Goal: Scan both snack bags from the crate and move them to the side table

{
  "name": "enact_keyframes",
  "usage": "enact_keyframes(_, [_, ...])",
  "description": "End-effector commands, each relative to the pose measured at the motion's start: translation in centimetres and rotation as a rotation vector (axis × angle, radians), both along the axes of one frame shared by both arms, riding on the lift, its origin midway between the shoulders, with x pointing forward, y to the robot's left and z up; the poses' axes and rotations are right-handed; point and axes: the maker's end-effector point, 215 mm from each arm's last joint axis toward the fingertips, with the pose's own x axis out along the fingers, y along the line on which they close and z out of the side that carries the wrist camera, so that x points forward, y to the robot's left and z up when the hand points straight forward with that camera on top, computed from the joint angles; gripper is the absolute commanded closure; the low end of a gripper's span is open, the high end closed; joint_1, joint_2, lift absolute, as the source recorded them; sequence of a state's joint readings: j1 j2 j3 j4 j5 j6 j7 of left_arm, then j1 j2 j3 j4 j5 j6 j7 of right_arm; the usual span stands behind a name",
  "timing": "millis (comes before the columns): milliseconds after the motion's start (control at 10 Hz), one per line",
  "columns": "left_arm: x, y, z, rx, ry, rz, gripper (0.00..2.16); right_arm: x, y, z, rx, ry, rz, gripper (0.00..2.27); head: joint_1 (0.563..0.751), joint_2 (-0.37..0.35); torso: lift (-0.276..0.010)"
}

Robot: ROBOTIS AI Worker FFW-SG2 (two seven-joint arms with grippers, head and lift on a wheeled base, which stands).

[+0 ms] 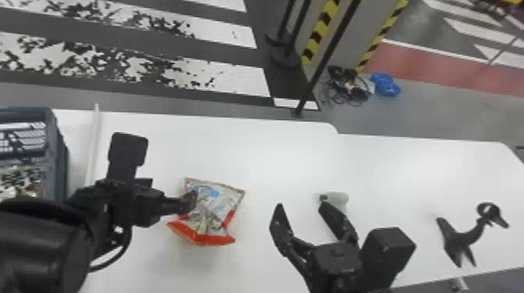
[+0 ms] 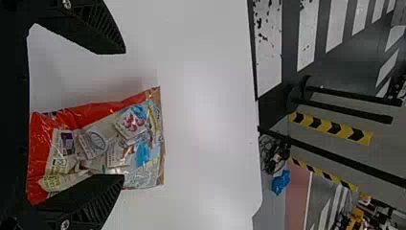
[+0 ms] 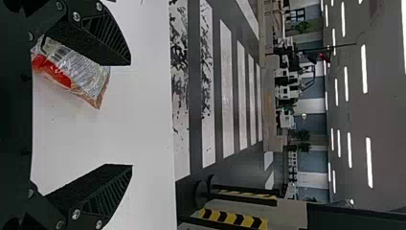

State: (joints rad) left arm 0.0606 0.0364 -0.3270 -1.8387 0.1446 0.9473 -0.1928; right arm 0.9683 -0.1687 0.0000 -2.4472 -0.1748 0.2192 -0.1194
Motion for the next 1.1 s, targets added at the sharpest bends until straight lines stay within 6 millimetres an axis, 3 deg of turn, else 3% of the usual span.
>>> enact_keyframes(0, [0.1, -0.4, 0.8, -0.004, -0.021, -0.009, 0.07, -0.1, 0.0, -0.1, -0.001, 0.002, 0.001, 0.17, 0.695, -0.335, -0.029])
enact_keyframes(100, [-0.2, 0.0, 0.9, -0.006, -0.023, -0.005, 0.07, -0.2, 0.0, -0.3, -0.001, 0.006, 0.002, 0.17, 0.695, -0.338, -0.029])
enact_keyframes(200, [0.1, 1.3, 2.3, 0.000, -0.058, 0.010, 0.07, -0.1, 0.0, -0.5, 0.012, 0.011, 0.009, 0.17, 0.695, -0.339, -0.029])
enact_keyframes(400, [0.8, 7.5, 4.3, 0.035, -0.114, 0.098, 0.07, 0.2, -0.4, -0.7, 0.025, 0.007, 0.004, 0.17, 0.695, -0.310, -0.029])
enact_keyframes(600, [1.3, 14.8, 6.9, 0.058, -0.189, 0.205, 0.07, 0.4, -0.4, -0.7, 0.026, 0.002, 0.006, 0.17, 0.695, -0.213, -0.029])
enact_keyframes(800, [2.3, 19.0, 10.0, 0.080, -0.320, 0.287, 0.07, 0.7, 0.0, -0.4, 0.038, -0.011, 0.019, 0.17, 0.695, -0.126, -0.029])
enact_keyframes(1000, [2.5, 22.6, 15.5, 0.042, -0.540, 0.370, 0.07, 1.1, 0.4, -0.8, 0.055, -0.021, 0.041, 0.17, 0.695, -0.044, -0.029])
